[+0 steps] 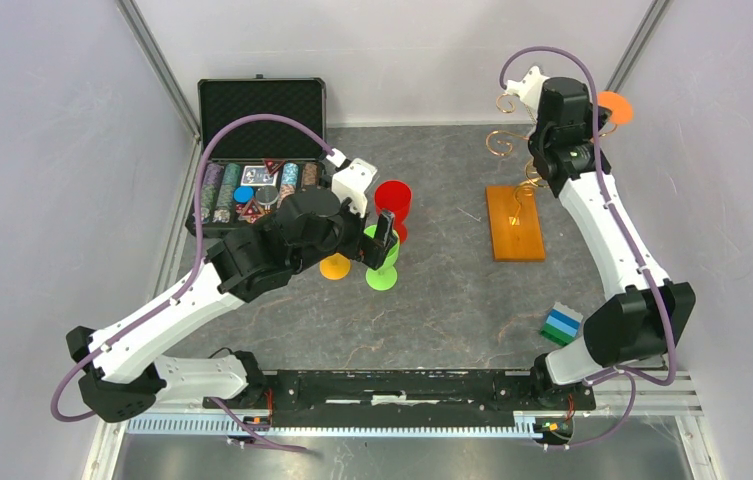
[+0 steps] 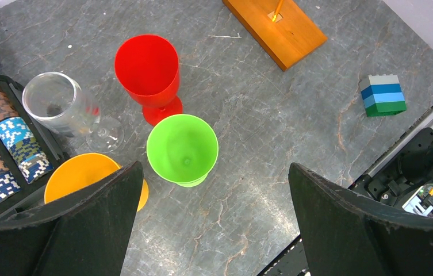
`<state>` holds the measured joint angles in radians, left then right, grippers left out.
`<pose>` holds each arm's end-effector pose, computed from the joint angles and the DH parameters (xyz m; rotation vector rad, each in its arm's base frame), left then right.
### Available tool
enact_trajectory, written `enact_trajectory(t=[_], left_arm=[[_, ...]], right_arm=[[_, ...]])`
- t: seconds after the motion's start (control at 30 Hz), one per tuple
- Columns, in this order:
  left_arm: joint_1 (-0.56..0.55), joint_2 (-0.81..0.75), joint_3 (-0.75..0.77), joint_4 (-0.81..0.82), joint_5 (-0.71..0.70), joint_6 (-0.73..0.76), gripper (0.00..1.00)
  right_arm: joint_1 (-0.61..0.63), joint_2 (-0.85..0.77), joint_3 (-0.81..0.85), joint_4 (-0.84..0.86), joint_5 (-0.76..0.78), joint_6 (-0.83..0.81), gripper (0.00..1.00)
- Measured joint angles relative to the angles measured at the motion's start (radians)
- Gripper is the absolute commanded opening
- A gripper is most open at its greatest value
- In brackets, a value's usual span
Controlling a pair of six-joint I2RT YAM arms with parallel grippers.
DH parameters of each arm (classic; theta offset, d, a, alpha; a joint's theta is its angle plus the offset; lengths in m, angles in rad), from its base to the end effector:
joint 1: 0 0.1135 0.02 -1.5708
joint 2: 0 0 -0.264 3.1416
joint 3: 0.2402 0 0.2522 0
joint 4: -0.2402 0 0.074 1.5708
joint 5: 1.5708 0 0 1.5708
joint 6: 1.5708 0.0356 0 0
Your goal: Take the wine glass off the wine glass rack
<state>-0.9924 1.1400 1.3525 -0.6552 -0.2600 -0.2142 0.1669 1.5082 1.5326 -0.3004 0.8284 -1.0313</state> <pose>0.1359 -0.1914 0.4173 0.6141 1.9397 -0.5095 0.3409 0.0308 0.4162 -0.5429 1.9012 -1.3432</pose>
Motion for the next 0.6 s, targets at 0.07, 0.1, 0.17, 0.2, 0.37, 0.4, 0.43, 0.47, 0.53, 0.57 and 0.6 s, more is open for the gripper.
enact_trajectory(t=[0.07, 0.1, 0.17, 0.2, 0.37, 0.4, 0.43, 0.47, 0.53, 0.57, 0.6], left_arm=[[0.0, 0.0, 0.0, 0.0, 0.0, 0.0, 1.0], [0.0, -0.001, 0.0, 0.0, 0.0, 0.0, 1.0], [0.0, -0.002, 0.0, 0.0, 0.0, 0.0, 1.0], [0.0, -0.002, 0.0, 0.0, 0.0, 0.0, 1.0], [0.0, -0.004, 0.0, 0.002, 0.0, 0.0, 1.0], [0.0, -0.004, 0.0, 0.002, 0.0, 0.0, 1.0], [0.0, -0.004, 0.0, 0.003, 0.0, 0.0, 1.0], [0.0, -0.004, 0.0, 0.004, 0.0, 0.0, 1.0], [0.0, -0.005, -0.001, 0.006, 0.0, 0.0, 1.0], [0.0, -0.005, -0.001, 0.007, 0.0, 0.0, 1.0], [0.0, -0.006, -0.001, 0.007, 0.0, 0.0, 1.0]], right_arm=[[0.0, 0.0, -0.009, 0.014, 0.008, -0.033, 0.0], [0.0, 0.0, -0.01, 0.015, 0.01, -0.037, 0.0], [0.0, 0.0, -0.01, 0.023, 0.018, -0.055, 0.0], [0.0, 0.0, -0.01, 0.026, 0.02, -0.06, 0.0], [0.0, -0.002, -0.01, 0.031, 0.031, -0.075, 0.0], [0.0, -0.004, -0.01, 0.031, 0.032, -0.075, 0.0], [0.0, -0.006, -0.01, 0.031, 0.034, -0.075, 0.0], [0.0, -0.009, -0.011, 0.029, 0.034, -0.074, 0.0], [0.0, -0.018, -0.014, 0.023, 0.035, -0.074, 0.0], [0.0, -0.023, -0.017, 0.021, 0.035, -0.074, 0.0], [0.0, -0.03, -0.02, 0.017, 0.037, -0.074, 0.0]])
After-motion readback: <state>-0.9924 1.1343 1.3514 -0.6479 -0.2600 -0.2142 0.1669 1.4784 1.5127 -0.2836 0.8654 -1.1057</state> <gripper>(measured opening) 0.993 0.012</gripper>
